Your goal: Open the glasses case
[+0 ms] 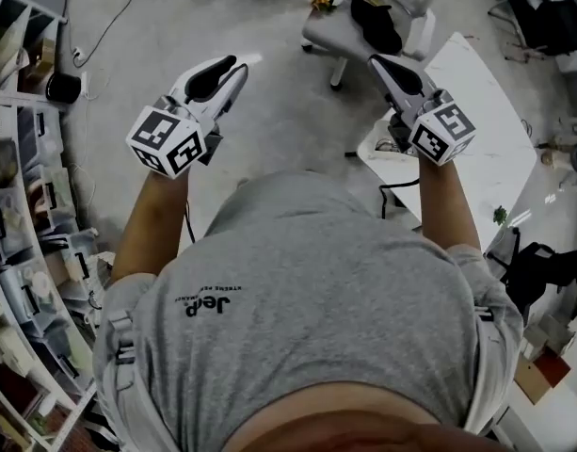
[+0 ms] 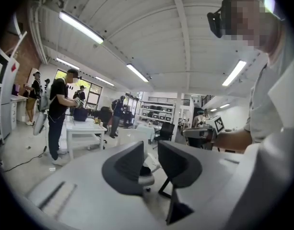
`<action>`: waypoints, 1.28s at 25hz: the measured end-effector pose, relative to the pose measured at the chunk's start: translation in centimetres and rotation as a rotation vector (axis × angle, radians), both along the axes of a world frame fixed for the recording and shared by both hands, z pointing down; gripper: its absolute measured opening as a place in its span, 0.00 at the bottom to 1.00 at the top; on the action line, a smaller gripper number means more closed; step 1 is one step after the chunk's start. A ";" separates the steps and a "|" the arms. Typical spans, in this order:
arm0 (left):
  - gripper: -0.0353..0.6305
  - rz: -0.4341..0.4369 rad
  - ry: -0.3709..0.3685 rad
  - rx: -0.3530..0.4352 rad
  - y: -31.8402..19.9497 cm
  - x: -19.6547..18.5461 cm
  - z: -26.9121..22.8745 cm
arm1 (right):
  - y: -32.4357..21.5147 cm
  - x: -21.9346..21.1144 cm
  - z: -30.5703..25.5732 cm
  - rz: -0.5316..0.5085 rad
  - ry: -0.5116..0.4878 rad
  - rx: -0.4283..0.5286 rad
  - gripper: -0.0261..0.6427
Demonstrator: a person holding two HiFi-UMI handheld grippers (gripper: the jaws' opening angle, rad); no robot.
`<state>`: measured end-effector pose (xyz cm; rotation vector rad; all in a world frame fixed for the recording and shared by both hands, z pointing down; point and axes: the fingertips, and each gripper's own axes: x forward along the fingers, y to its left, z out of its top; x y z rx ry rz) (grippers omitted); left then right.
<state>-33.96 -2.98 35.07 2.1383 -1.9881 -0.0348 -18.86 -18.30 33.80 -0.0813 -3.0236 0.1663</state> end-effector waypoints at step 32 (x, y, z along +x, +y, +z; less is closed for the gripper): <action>0.14 -0.323 0.042 0.121 18.1 -9.0 -2.4 | 15.2 -13.9 -2.3 -0.339 0.021 0.024 0.04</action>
